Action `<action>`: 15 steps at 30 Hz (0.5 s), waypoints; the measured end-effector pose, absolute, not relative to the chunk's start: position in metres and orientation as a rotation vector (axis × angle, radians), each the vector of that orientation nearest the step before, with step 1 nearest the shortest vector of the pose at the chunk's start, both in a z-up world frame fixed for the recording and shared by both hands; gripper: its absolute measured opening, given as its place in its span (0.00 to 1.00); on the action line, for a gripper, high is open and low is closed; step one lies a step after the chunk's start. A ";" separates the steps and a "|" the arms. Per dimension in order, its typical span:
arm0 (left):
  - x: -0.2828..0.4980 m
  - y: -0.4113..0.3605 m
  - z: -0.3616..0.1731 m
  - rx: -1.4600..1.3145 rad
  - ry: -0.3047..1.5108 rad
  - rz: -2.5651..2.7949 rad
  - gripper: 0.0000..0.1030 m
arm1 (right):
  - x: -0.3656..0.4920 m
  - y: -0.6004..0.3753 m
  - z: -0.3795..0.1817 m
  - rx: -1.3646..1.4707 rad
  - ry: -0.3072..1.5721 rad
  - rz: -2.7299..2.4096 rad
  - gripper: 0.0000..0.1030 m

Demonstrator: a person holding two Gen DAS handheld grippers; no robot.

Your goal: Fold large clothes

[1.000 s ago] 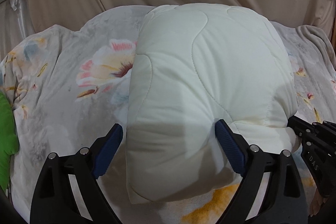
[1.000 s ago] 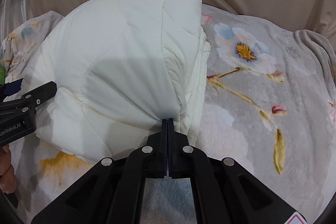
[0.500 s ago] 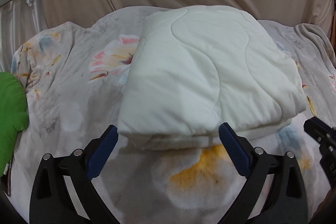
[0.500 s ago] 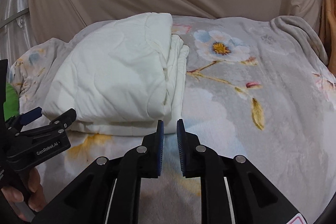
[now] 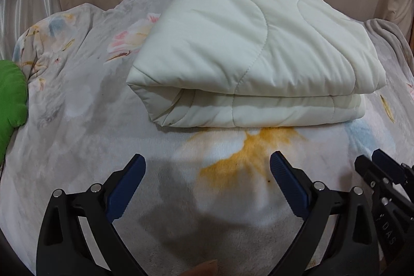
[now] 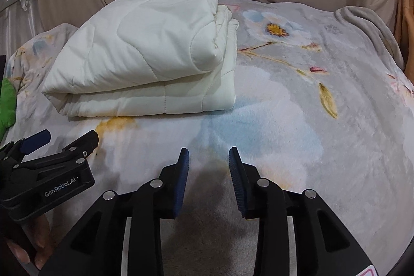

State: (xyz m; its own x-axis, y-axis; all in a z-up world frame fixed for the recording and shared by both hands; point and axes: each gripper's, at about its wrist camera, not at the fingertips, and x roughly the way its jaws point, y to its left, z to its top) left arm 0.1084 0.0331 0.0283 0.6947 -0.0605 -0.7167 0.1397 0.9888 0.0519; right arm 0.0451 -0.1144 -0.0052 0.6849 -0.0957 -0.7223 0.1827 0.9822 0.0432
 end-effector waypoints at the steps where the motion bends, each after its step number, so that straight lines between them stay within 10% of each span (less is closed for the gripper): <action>1: 0.108 0.033 0.028 0.103 0.794 -0.109 0.92 | 0.045 -0.114 -0.006 0.115 0.804 -0.157 0.35; 15: 0.099 0.016 0.027 0.195 0.761 -0.118 0.93 | 0.047 -0.107 -0.011 0.075 0.816 -0.177 0.46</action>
State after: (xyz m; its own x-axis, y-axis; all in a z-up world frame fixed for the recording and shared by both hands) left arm 0.0990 0.0164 0.0268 0.7190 -0.0351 -0.6942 0.1760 0.9754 0.1329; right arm 0.0472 -0.1074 -0.0105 0.6711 -0.1279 -0.7302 0.1859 0.9826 -0.0012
